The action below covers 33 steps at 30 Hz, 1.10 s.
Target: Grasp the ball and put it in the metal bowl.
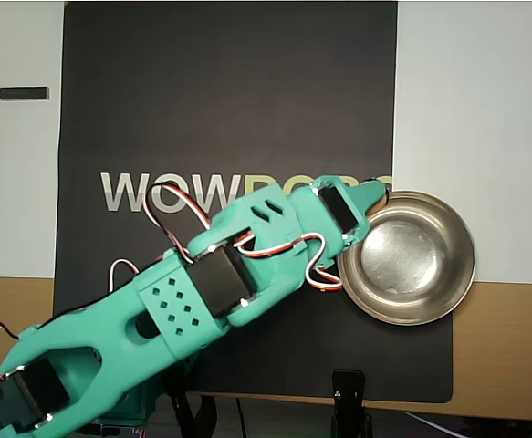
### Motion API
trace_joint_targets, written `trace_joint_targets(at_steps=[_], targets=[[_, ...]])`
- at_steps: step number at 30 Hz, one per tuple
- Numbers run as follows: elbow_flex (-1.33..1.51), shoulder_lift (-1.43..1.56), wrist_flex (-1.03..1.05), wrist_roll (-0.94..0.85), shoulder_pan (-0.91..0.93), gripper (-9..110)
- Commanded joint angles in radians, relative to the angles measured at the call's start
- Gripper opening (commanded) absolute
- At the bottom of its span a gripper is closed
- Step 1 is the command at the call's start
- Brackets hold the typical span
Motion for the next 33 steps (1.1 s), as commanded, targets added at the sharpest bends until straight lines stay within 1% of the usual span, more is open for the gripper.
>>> trace_joint_targets(at_steps=[1,7,24,33], targets=[[-0.009,0.017,-0.011,0.002,0.041,18],[-0.074,-0.069,-0.011,0.002,0.091,18],[-0.419,-0.457,-0.011,0.000,0.167,18],[-0.437,-0.584,-0.002,0.000,0.164,18]])
